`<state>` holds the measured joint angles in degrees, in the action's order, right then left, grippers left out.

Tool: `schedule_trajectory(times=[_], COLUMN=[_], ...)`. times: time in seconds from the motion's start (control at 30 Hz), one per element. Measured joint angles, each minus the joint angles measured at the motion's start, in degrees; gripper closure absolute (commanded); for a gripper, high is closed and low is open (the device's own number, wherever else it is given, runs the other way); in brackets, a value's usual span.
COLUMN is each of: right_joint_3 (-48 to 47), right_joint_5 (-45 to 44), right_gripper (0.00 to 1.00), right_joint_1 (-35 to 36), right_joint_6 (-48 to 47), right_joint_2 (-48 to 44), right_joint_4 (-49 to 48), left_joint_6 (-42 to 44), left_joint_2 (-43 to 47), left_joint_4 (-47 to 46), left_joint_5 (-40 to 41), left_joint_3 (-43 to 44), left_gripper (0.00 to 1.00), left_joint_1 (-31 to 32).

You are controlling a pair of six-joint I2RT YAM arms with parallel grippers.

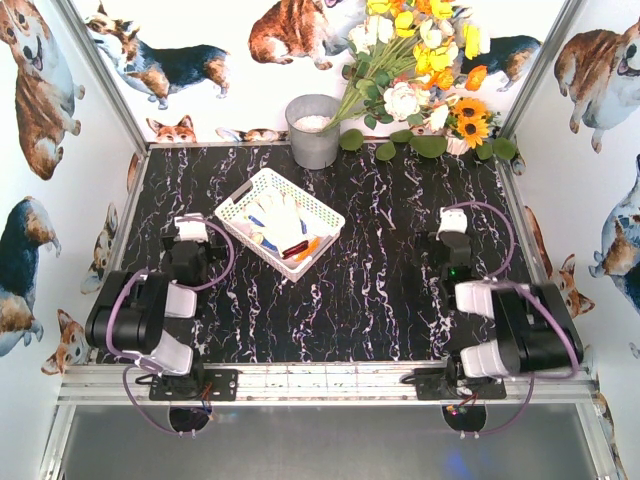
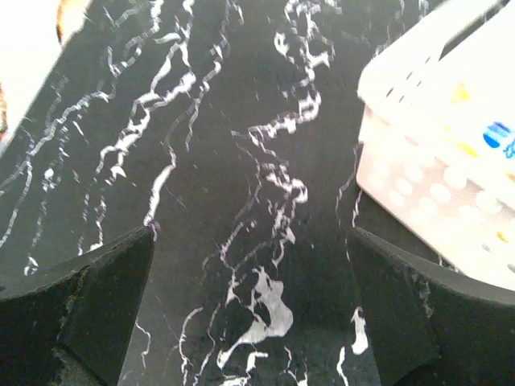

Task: Put the gloves into the storage basket
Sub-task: Reset both arms

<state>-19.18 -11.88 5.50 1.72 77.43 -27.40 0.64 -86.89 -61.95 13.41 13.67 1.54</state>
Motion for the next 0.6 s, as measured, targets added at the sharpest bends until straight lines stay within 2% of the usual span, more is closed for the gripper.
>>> schedule_trajectory(times=[0.13, 0.6], right_joint_3=[1.0, 1.3], right_joint_5=[1.2, 4.5], right_gripper=[0.0, 0.0], right_joint_1=[-0.4, -2.1], right_joint_6=[-1.3, -1.6], right_joint_2=[6.6, 6.7], right_joint_4=[-11.5, -17.8], left_joint_6=[1.0, 0.9], left_joint_2=[-2.4, -2.4], left_joint_4=[1.7, 0.8], left_joint_5=[-0.6, 1.0], left_joint_3=[1.4, 3.6], left_gripper=[0.0, 0.0], left_joint_1=[0.1, 0.1])
